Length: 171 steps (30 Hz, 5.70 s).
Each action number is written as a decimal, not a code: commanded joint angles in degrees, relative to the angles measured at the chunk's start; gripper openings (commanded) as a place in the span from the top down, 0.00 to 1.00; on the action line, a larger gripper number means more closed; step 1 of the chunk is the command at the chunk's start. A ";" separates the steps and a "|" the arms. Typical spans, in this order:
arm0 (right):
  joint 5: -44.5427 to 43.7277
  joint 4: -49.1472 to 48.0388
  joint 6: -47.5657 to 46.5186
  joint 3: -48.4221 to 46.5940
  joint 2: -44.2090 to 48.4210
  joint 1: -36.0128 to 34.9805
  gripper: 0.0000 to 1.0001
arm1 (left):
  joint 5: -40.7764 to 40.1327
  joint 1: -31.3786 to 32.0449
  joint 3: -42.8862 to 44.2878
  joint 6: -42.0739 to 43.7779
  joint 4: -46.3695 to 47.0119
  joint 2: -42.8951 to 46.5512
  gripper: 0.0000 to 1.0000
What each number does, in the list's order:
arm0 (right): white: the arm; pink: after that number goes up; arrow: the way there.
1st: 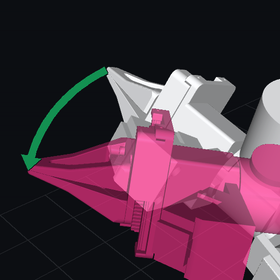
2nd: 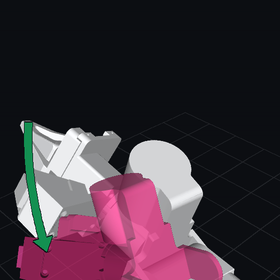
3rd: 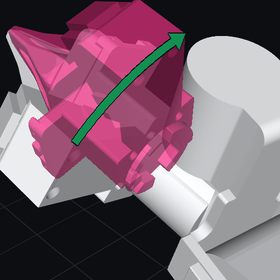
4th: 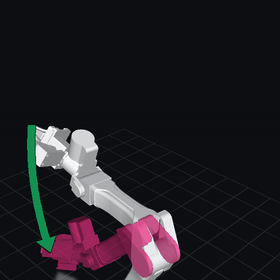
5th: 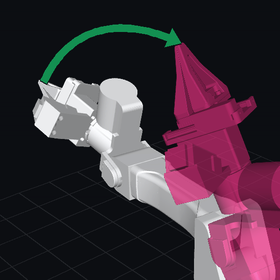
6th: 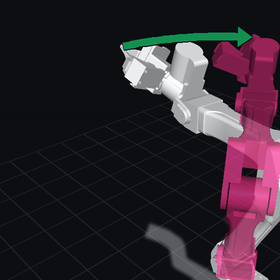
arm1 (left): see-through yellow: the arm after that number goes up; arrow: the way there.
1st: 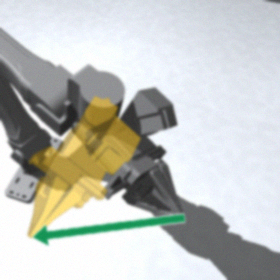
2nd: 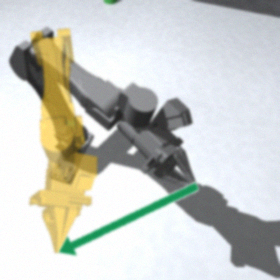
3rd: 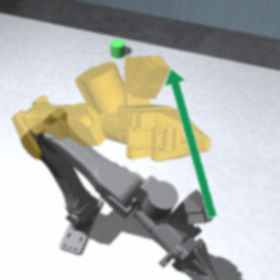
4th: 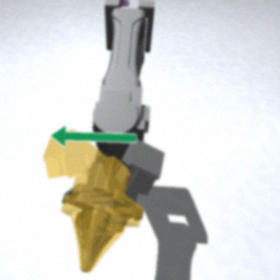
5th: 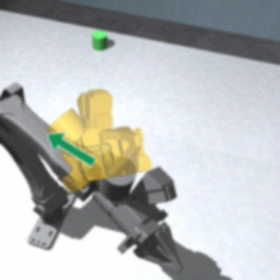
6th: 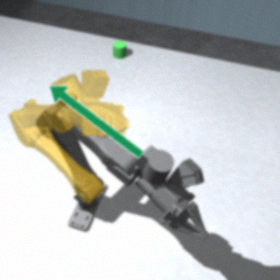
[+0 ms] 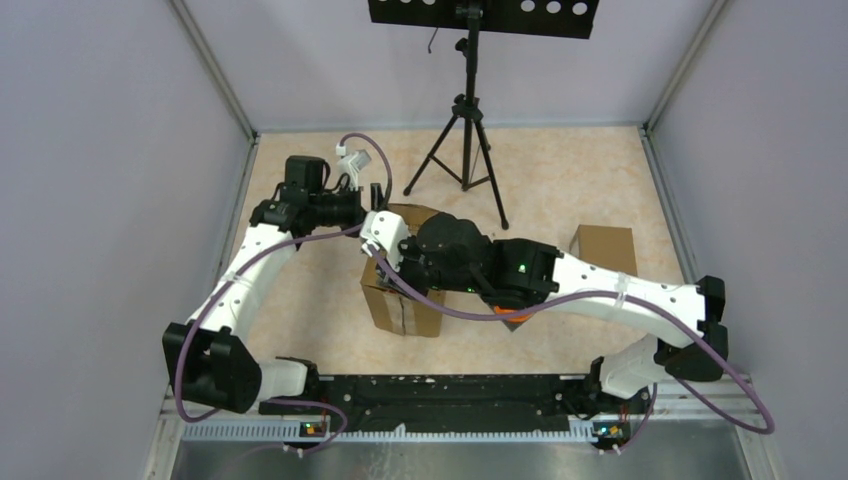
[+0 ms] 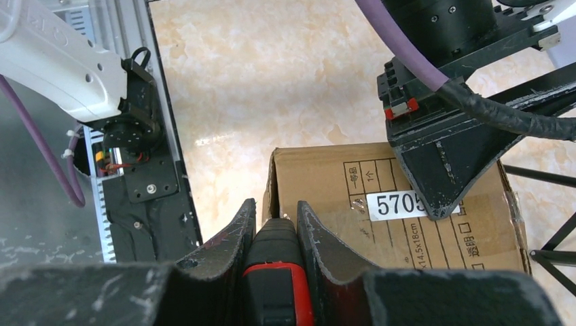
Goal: Unpack the express box
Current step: Cut the express box at the center of the board.
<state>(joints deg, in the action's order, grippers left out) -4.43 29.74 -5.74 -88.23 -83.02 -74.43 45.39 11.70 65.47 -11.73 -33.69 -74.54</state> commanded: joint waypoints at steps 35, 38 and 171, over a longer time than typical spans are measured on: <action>-4.32 4.95 0.60 -7.54 5.78 0.69 1.00 | -3.56 0.07 0.28 4.86 -4.44 -2.01 0.02; -2.60 5.30 1.90 -8.97 5.76 0.94 1.00 | -3.47 0.07 0.32 4.89 -4.37 -1.94 0.02; 9.88 -3.99 2.99 0.79 1.62 3.58 1.00 | -0.46 -0.37 1.06 1.84 -2.69 -5.44 0.02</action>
<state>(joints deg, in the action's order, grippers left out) 4.12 23.55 0.01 -83.90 -81.52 -68.99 49.65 11.20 67.83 -12.10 -34.37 -79.24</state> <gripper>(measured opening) 0.205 0.986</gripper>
